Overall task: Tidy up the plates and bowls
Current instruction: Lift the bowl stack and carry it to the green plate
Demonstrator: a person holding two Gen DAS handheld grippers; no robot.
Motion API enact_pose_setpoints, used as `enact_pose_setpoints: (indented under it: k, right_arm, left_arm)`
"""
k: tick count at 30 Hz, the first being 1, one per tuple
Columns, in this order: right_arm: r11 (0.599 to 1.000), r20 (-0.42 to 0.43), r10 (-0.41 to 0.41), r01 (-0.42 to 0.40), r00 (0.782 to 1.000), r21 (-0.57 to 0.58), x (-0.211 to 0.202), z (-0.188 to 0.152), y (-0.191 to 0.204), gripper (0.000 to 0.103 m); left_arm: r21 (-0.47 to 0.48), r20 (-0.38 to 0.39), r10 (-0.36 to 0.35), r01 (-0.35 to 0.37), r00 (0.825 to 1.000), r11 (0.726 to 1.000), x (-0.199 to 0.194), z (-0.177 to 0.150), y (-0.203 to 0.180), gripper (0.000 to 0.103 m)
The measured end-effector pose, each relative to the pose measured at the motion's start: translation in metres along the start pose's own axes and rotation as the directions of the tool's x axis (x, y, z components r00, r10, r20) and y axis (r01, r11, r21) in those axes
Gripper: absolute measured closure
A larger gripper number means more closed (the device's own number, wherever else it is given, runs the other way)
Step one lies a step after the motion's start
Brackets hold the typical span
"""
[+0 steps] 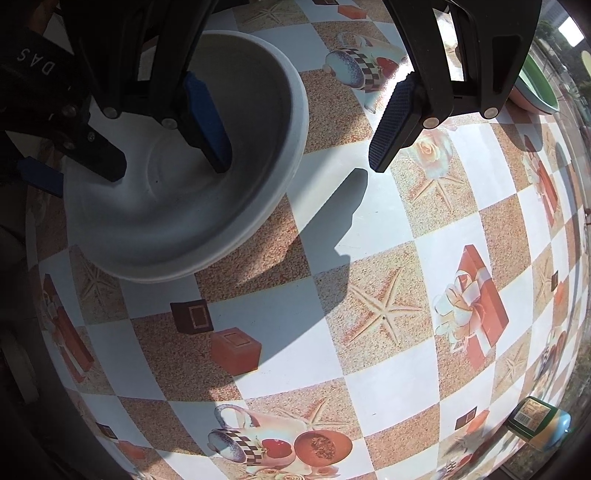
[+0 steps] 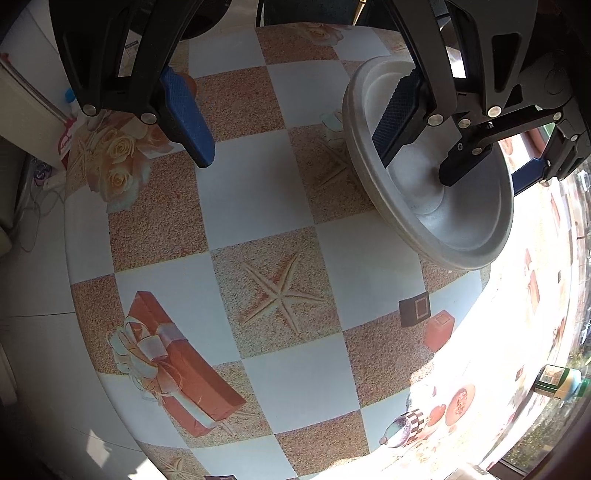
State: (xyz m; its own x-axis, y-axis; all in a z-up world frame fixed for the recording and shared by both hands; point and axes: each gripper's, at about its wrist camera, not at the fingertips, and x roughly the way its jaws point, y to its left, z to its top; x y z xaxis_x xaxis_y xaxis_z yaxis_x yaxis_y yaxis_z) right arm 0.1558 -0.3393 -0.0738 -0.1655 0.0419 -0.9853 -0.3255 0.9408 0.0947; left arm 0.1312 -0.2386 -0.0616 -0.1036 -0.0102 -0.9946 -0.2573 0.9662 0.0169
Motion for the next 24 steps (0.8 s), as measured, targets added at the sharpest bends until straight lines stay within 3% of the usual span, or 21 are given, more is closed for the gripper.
enact_pose_setpoints:
  k: [2, 5, 10, 11, 13, 16, 24]
  right_arm:
    - [1.0, -0.005, 0.006, -0.006, 1.0, 0.0, 0.002, 0.002, 0.001, 0.021]
    - [0.999, -0.01, 0.04, -0.04, 0.999, -0.017, 0.005, 0.003, 0.008, 0.043]
    - [0.994, -0.047, 0.102, -0.104, 0.994, -0.029, 0.015, 0.007, 0.023, 0.066]
    - [0.993, -0.054, 0.115, -0.117, 0.992, -0.027, 0.018, 0.003, 0.03, 0.069]
    - [0.992, -0.054, 0.115, -0.117, 0.992, -0.037, 0.02, 0.004, 0.036, 0.071]
    - [0.992, -0.061, 0.111, -0.114, 0.992, -0.054, 0.024, 0.003, 0.047, 0.076]
    - [0.992, -0.073, 0.107, -0.111, 0.992, -0.054, 0.037, -0.011, 0.074, 0.076]
  left_arm:
    - [0.012, 0.004, 0.005, -0.005, 1.0, 1.0, 0.001, 0.009, -0.003, 0.023]
    - [-0.003, 0.0, -0.025, 0.025, 1.0, 1.0, 0.002, 0.009, 0.0, 0.025]
    - [-0.002, -0.011, -0.085, 0.085, 0.996, 0.996, 0.002, 0.01, 0.0, 0.045]
    - [0.011, -0.009, -0.092, 0.092, 0.996, 0.996, 0.002, 0.009, -0.002, 0.053]
    - [0.037, -0.014, -0.117, 0.117, 0.993, 0.992, 0.0, 0.009, -0.008, 0.067]
    - [0.031, -0.016, -0.124, 0.124, 0.992, 0.992, 0.004, 0.006, -0.007, 0.067]
    - [0.053, -0.017, -0.093, 0.094, 0.995, 0.994, 0.008, -0.007, 0.003, 0.067]
